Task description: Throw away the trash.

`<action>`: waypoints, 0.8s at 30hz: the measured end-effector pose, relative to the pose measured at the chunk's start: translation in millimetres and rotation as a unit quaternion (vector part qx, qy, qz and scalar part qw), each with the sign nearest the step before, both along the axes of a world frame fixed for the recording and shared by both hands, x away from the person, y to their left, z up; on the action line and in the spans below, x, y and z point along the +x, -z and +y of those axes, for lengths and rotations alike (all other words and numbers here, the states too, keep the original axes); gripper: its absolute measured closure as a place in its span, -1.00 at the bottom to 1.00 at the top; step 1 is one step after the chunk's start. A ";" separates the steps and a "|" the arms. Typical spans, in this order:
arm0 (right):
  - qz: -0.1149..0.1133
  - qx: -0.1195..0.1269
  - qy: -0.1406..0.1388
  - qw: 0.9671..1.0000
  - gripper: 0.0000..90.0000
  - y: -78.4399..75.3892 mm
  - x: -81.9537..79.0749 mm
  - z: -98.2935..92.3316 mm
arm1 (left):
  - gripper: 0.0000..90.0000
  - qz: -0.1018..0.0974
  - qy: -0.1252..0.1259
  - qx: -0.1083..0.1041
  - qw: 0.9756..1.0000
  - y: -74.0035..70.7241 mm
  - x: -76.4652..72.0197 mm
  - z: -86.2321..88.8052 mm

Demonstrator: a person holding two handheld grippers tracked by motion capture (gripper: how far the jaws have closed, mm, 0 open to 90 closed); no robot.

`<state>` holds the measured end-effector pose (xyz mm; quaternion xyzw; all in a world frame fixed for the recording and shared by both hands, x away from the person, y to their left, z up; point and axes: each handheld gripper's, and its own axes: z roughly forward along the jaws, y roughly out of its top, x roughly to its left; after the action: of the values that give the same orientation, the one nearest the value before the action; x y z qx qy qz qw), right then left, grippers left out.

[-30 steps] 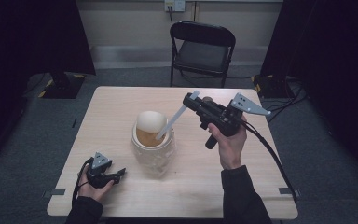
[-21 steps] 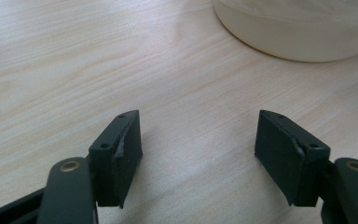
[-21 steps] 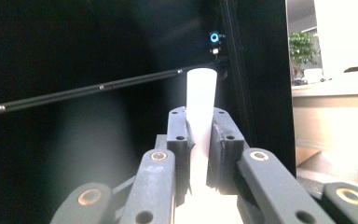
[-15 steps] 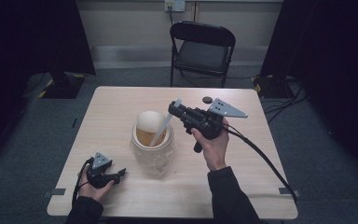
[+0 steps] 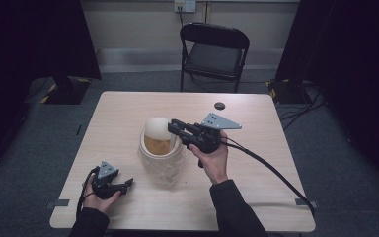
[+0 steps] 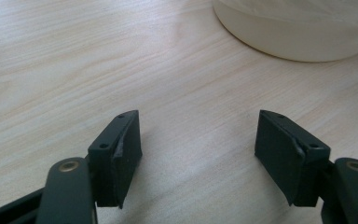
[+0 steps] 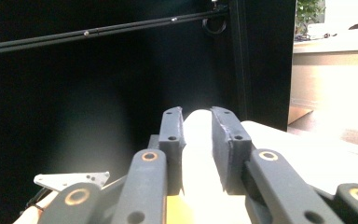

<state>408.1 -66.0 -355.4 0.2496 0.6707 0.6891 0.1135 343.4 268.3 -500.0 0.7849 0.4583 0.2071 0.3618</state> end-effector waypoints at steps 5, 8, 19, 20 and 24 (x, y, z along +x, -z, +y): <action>-0.009 -0.001 0.002 1.000 0.47 -3.7 -0.7 -3.8 | -0.31 0.000 0.000 0.000 1.000 0.0 0.0 0.0; -0.016 0.004 0.016 1.000 0.32 -9.7 -0.4 -13.7 | -0.31 0.000 0.001 0.000 1.000 0.0 0.0 0.1; -0.012 -0.023 0.113 0.993 -0.18 1.8 -1.8 -73.5 | -0.31 0.000 -0.001 0.000 1.000 0.0 0.0 -0.3; -0.010 -0.033 0.121 0.992 -0.20 6.5 -2.5 -79.2 | -0.32 0.000 0.000 0.000 1.000 0.0 0.0 -0.4; 0.011 -0.064 0.147 0.987 -0.23 26.9 -7.4 -101.1 | -0.33 0.001 0.001 0.001 1.000 -0.1 0.0 -0.5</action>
<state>400.7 -167.1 -382.3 0.3453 0.6702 0.6182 0.2224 343.4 267.8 -499.9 0.7859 0.4581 0.2065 0.3604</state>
